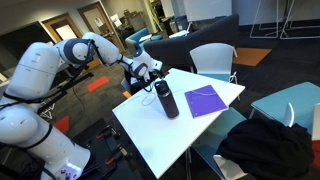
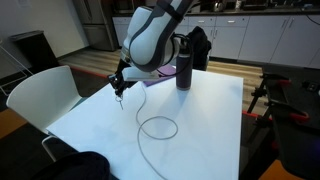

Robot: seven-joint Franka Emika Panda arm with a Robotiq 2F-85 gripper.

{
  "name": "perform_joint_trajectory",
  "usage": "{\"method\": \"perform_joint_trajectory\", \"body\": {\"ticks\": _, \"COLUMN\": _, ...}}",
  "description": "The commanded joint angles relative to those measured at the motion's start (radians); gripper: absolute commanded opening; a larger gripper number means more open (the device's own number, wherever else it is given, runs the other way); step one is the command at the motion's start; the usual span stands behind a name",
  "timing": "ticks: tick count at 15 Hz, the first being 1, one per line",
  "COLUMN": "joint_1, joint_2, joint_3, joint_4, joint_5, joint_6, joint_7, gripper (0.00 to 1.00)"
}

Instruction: Move the keys to the left on the table

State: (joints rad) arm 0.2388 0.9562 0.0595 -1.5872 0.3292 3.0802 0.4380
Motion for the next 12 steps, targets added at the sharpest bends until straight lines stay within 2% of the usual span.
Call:
{"method": "perform_joint_trajectory", "body": {"ticks": 1, "joint_1": 0.04, "joint_2": 0.087, "joint_3": -0.058, "joint_4": 0.135, "joint_5": 0.007, "joint_6": -0.081, "joint_7": 0.053, "gripper": 0.04}}
{"method": "perform_joint_trajectory", "body": {"ticks": 4, "joint_1": 0.043, "joint_2": 0.138, "joint_3": -0.072, "joint_4": 0.195, "joint_5": 0.006, "joint_6": -0.111, "joint_7": 0.08, "gripper": 0.04}}
{"method": "perform_joint_trajectory", "body": {"ticks": 5, "joint_1": 0.047, "joint_2": 0.148, "joint_3": -0.08, "joint_4": 0.207, "joint_5": 0.006, "joint_6": -0.117, "joint_7": 0.088, "gripper": 0.4}}
{"method": "perform_joint_trajectory", "body": {"ticks": 7, "joint_1": 0.048, "joint_2": 0.146, "joint_3": -0.08, "joint_4": 0.21, "joint_5": 0.009, "joint_6": -0.128, "joint_7": 0.101, "gripper": 0.47}}
{"method": "perform_joint_trajectory", "body": {"ticks": 11, "joint_1": 0.038, "joint_2": 0.081, "joint_3": -0.043, "joint_4": 0.14, "joint_5": 0.013, "joint_6": -0.105, "joint_7": 0.079, "gripper": 0.78}}
{"method": "perform_joint_trajectory", "body": {"ticks": 12, "joint_1": 0.05, "joint_2": 0.032, "joint_3": -0.053, "joint_4": 0.084, "joint_5": 0.01, "joint_6": -0.108, "joint_7": 0.08, "gripper": 0.85}}
